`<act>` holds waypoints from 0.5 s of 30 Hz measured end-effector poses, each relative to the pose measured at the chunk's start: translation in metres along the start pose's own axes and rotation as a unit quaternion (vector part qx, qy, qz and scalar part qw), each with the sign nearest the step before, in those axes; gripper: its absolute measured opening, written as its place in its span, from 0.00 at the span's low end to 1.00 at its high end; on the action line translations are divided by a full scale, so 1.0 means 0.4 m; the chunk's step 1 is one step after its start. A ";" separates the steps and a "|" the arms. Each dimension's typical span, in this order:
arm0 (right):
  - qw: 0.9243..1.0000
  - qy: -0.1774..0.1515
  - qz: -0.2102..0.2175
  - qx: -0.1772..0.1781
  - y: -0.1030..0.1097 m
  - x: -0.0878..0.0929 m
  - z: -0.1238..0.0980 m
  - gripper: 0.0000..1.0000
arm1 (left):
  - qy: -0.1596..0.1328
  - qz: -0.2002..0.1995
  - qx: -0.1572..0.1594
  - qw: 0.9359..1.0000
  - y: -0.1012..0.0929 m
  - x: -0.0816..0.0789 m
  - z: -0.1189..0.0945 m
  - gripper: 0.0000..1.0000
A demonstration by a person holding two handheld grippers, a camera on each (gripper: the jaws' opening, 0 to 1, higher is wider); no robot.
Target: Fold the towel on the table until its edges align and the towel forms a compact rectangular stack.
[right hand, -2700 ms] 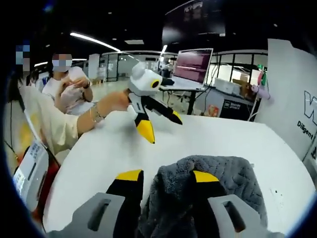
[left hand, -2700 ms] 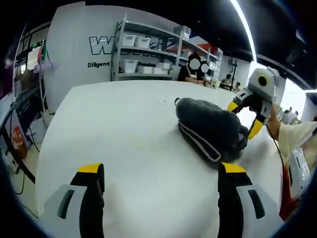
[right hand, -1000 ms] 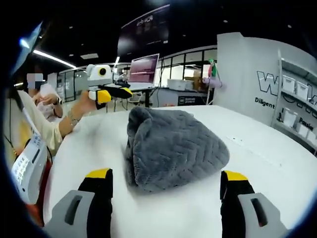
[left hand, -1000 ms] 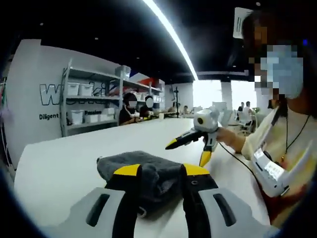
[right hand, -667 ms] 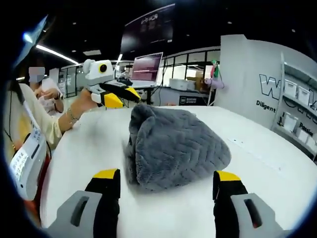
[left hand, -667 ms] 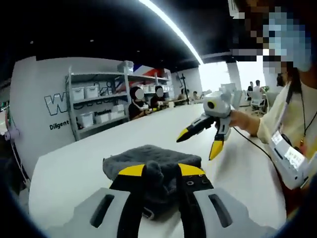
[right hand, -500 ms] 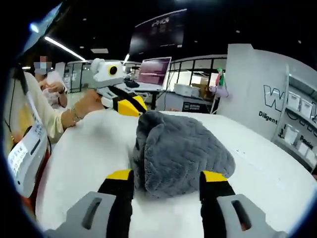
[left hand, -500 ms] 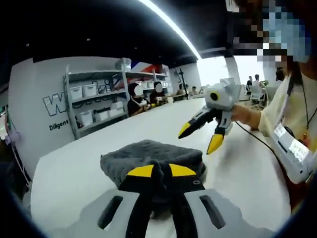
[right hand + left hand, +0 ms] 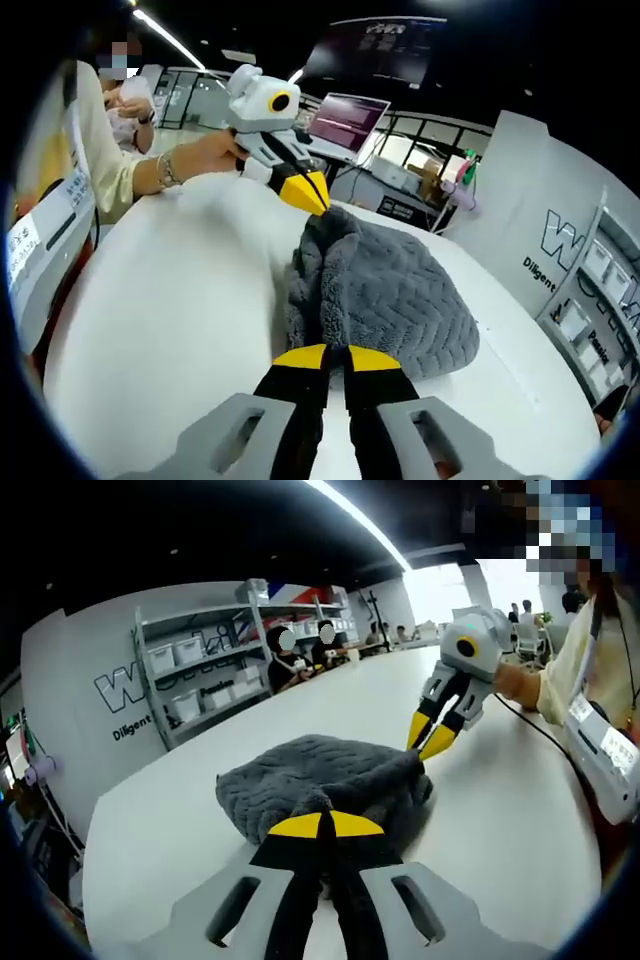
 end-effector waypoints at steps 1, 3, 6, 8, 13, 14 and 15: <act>1.000 0.001 -0.003 0.000 -0.001 0.000 -0.001 0.01 | 0.001 0.001 0.000 1.000 0.001 0.000 -0.002 0.01; 1.000 -0.002 -0.006 0.001 -0.002 -0.003 -0.004 0.01 | 0.004 0.004 -0.002 1.000 0.004 0.001 -0.007 0.00; 1.000 -0.010 -0.003 0.000 -0.004 -0.010 -0.013 0.00 | 0.012 0.010 -0.008 1.000 0.008 0.002 -0.017 0.00; 1.000 -0.014 -0.001 -0.001 -0.005 -0.011 -0.016 0.00 | 0.018 0.013 -0.010 1.000 0.010 0.004 -0.022 0.00; 1.000 -0.015 -0.002 0.000 -0.004 -0.010 -0.018 0.00 | 0.031 0.008 -0.002 0.999 0.009 0.008 -0.030 0.00; 1.000 -0.015 -0.001 -0.001 -0.004 -0.009 -0.018 0.00 | 0.034 0.008 0.001 0.999 0.008 0.009 -0.032 0.00; 1.000 -0.015 -0.001 -0.001 -0.004 -0.009 -0.018 0.00 | 0.036 0.008 0.002 0.999 0.007 0.010 -0.033 0.00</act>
Point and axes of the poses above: the point that each gripper's makers call its tool centre point, and the gripper's own axes: z roughly forward along the fingers, y roughly to its left, x roughly out of its underside, the point moved 7 cm from there along -z, roughly backward along the fingers, and after that the axes turned 6 degrees about -x, right-handed, at the moved point
